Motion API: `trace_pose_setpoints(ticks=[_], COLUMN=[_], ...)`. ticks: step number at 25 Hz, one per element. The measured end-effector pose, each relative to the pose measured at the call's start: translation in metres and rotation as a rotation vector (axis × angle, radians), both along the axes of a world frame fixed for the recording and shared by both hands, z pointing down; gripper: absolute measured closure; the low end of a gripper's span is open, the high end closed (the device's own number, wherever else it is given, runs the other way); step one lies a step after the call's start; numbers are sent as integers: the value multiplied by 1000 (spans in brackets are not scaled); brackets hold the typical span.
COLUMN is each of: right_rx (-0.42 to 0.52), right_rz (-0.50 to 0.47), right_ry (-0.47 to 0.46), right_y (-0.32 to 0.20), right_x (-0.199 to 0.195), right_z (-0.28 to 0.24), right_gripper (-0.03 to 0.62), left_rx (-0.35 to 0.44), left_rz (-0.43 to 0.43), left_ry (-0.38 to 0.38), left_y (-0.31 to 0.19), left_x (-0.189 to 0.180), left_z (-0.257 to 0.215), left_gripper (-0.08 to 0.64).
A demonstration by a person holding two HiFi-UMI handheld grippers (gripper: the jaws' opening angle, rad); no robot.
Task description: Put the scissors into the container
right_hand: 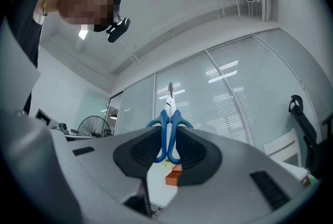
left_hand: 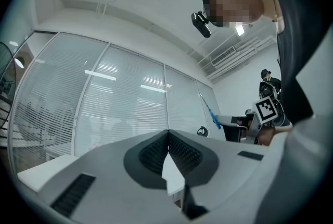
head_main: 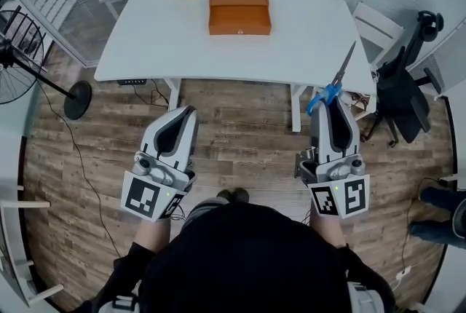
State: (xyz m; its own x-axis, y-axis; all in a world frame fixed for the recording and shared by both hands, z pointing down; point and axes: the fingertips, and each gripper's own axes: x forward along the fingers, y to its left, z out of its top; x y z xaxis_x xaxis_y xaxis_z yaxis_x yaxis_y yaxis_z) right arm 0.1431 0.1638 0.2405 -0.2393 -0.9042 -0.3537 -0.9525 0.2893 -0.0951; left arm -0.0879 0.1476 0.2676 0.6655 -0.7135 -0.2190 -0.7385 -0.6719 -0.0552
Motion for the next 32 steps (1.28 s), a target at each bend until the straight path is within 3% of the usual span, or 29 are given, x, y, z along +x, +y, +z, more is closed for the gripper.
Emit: trace_pose_setpoints(ticks=[19, 32], right_rx=[-13, -16], right_rz=[-32, -18], right_ry=[12, 22], right_y=[-2, -54], right_x=[6, -1], right_z=[13, 17], right_gripper=[502, 502], left_rx=[-23, -15], left_rz=[-29, -16], left_ry=[8, 29], left_y=[3, -53], left_x=[8, 5], left_z=[12, 11], left_gripper=[549, 549])
